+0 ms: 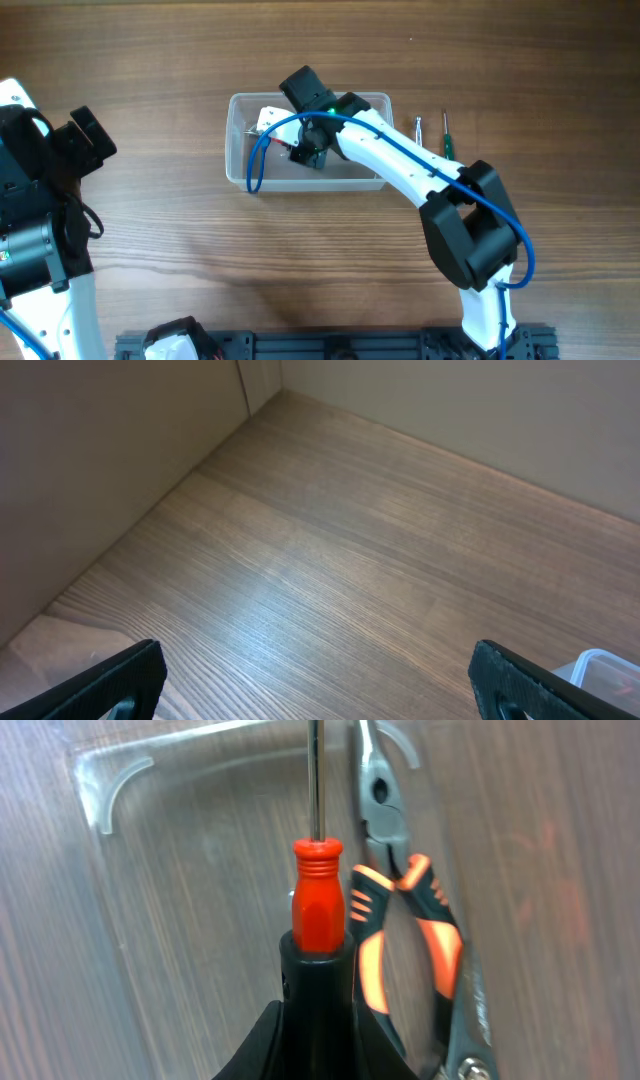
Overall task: Pack container
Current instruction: 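Place the red-black screwdriver into the container and release, then grasp the green screwdriver with the right gripper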
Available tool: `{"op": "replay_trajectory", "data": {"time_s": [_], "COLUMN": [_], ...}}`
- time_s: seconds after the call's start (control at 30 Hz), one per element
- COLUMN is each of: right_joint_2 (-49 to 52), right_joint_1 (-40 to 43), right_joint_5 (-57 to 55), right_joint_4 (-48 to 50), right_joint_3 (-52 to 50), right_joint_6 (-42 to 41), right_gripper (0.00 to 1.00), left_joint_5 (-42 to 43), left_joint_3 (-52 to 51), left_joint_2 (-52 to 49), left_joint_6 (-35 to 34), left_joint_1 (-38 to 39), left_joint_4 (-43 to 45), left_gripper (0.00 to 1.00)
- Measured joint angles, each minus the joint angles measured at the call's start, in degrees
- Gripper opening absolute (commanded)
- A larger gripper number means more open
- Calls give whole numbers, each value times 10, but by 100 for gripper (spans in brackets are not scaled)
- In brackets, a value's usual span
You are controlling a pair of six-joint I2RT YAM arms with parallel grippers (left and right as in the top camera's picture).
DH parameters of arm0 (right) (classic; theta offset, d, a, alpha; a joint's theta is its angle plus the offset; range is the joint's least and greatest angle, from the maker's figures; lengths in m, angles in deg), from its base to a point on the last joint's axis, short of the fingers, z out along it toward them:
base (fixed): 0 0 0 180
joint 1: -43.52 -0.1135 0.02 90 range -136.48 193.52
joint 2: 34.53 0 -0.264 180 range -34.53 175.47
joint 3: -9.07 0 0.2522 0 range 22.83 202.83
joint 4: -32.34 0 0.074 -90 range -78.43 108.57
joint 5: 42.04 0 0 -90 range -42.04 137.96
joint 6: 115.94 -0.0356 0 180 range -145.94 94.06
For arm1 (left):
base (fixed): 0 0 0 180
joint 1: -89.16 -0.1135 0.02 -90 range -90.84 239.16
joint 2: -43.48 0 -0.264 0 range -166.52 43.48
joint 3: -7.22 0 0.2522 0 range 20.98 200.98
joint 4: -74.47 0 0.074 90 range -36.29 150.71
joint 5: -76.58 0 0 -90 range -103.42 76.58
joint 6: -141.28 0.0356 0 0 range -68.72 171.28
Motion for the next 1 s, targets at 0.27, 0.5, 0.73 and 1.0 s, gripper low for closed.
{"op": "replay_trajectory", "data": {"time_s": [0.27,0.5,0.73,1.0], "right_joint_2": [30,-57,-382,-208], "right_joint_1": [-13,-12,212,452], "right_joint_5": [-10,-217,-242,-90], "right_joint_4": [-2,-17,-113,-200], "right_joint_3": [0,47,110,-83], "right_joint_6": [-17,-196,-401,-483], "right_gripper": [50,64,79,86], "left_joint_5": [0,0,0,0], "left_joint_3": [0,0,0,0], "left_joint_2": [0,0,0,0], "left_joint_6": [0,0,0,0], "left_joint_1": [0,0,0,0], "left_joint_4": [0,0,0,0], "left_gripper": [100,100,100,100]}}
